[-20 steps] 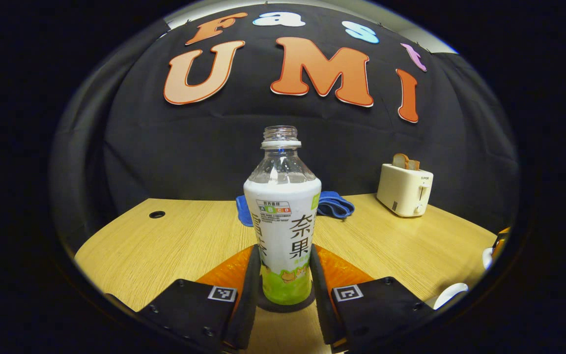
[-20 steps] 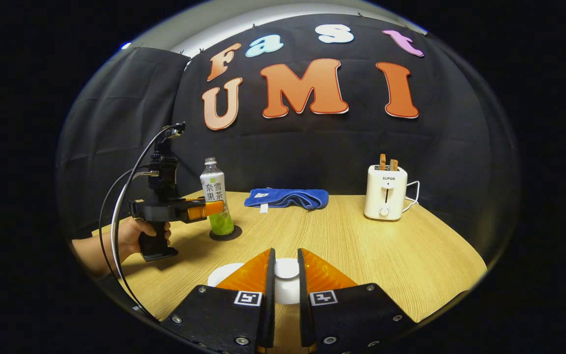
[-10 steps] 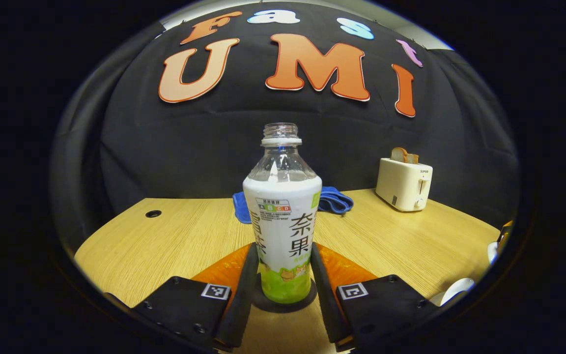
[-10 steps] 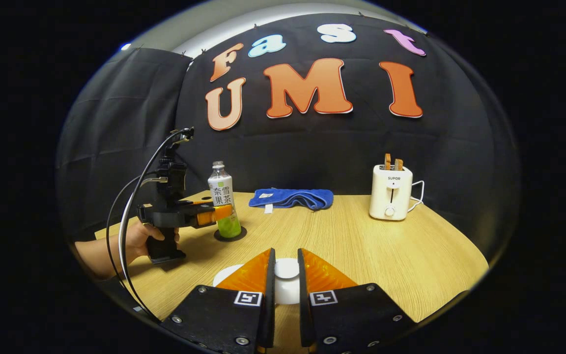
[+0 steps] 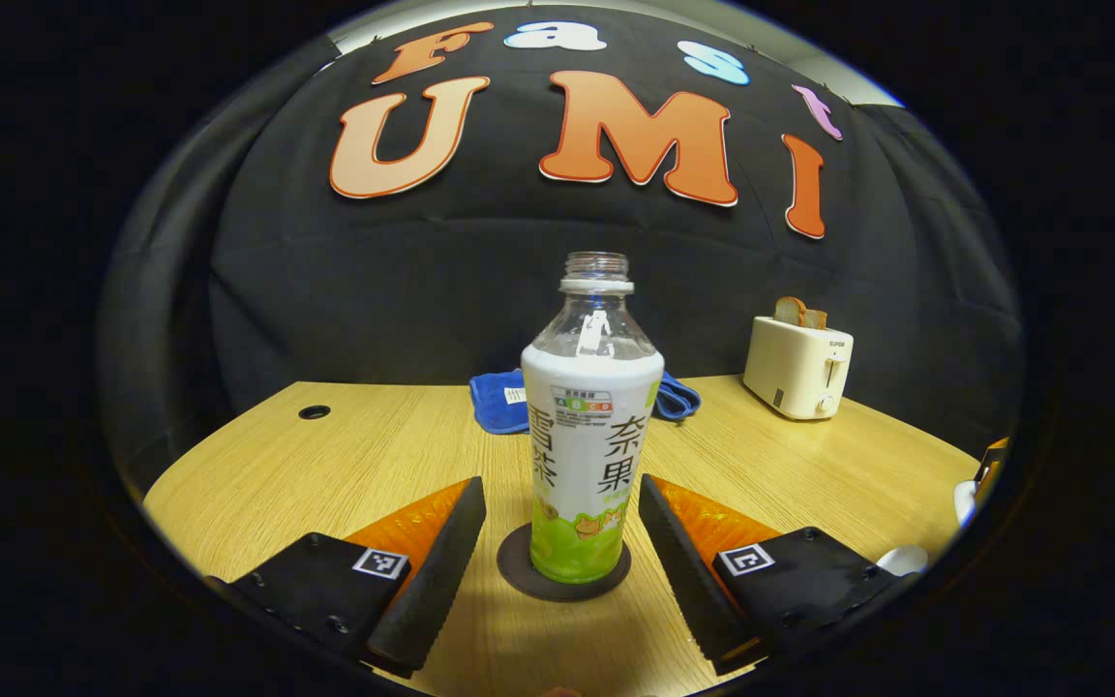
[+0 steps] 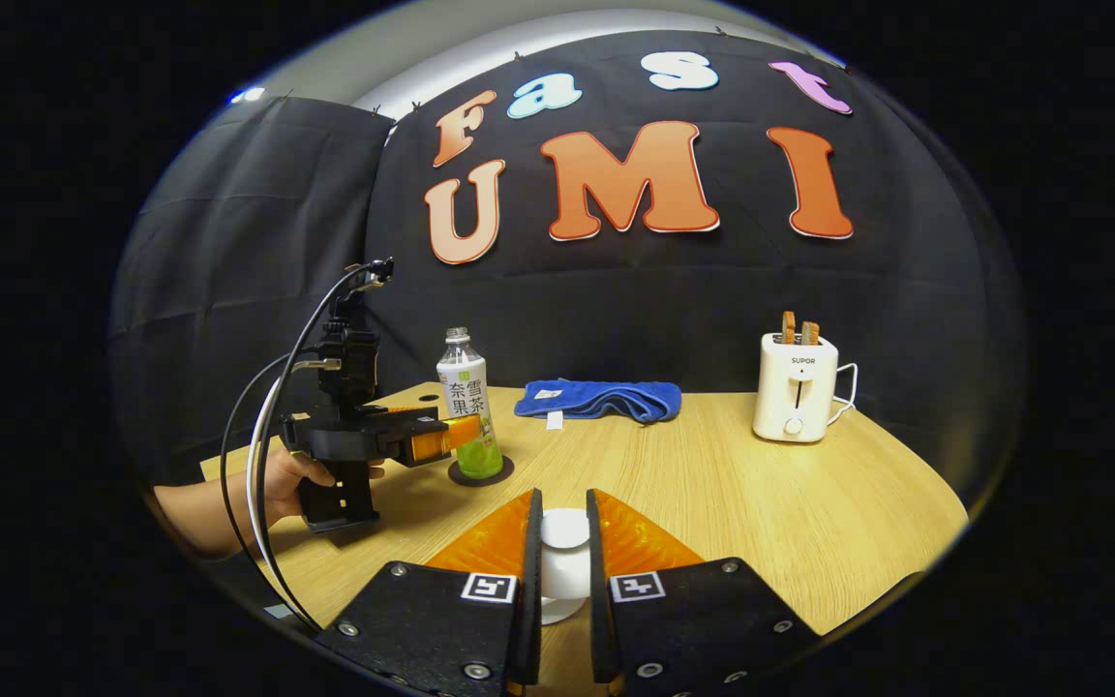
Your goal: Open the teacup lid with one hand, grasp the water bottle and pour water into the teacup with the other hand; after pouring, place the water bottle on the coaster and then close the teacup lid.
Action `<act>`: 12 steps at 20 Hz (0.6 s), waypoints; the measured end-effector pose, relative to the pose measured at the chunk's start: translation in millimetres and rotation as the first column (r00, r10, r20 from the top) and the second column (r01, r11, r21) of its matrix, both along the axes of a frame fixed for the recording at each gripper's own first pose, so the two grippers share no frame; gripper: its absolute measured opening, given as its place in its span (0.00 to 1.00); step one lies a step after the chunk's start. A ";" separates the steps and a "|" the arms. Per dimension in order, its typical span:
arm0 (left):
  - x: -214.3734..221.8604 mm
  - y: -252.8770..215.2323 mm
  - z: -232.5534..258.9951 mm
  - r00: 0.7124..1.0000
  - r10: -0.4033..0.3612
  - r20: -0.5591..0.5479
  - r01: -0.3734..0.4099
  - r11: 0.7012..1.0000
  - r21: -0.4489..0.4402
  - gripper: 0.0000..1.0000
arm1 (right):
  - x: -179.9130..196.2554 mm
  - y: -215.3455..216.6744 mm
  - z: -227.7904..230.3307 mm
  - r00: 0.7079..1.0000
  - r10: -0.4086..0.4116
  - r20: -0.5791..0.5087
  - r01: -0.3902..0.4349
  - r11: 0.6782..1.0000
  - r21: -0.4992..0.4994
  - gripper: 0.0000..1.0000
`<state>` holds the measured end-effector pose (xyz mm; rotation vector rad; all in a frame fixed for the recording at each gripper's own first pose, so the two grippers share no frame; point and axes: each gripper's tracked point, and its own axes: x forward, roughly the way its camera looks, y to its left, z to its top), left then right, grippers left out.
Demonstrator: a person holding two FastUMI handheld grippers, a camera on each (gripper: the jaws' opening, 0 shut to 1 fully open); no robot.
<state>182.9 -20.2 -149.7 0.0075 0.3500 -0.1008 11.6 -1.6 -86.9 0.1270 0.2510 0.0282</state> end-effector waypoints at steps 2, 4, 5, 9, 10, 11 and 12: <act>-7.9 1.5 7.7 1.000 -0.003 0.021 0.003 1.000 0.020 1.00 | 3.1 7.4 -2.4 1.000 0.015 0.008 -0.015 1.000 0.005 0.21; -16.8 6.0 13.1 0.999 -0.007 0.042 0.005 0.998 0.059 1.00 | 6.0 14.5 -13.4 1.000 0.026 -0.013 -0.026 1.000 0.009 0.21; -20.2 6.7 16.8 0.999 -0.011 0.051 0.007 0.997 0.072 1.00 | 6.5 17.1 -16.2 0.999 0.029 -0.017 -0.029 1.000 0.012 0.21; -38.0 11.1 26.6 0.997 -0.008 0.075 0.001 0.995 0.097 0.96 | 10.2 27.8 -24.0 0.999 0.047 -0.023 -0.047 0.999 0.009 0.21; -42.4 11.6 27.4 0.997 -0.007 0.073 0.000 0.995 0.103 0.99 | 10.4 27.7 -28.9 0.998 0.045 -0.032 -0.045 0.999 -0.001 0.21; -47.0 11.9 28.5 0.997 -0.012 0.073 0.004 0.994 0.111 1.00 | 9.9 27.7 -35.2 0.998 0.040 -0.046 -0.041 0.999 -0.018 0.21; -50.4 10.4 32.7 0.997 -0.017 0.080 0.008 0.993 0.119 0.96 | 9.3 26.7 -41.1 0.998 0.035 -0.061 -0.037 0.999 -0.032 0.21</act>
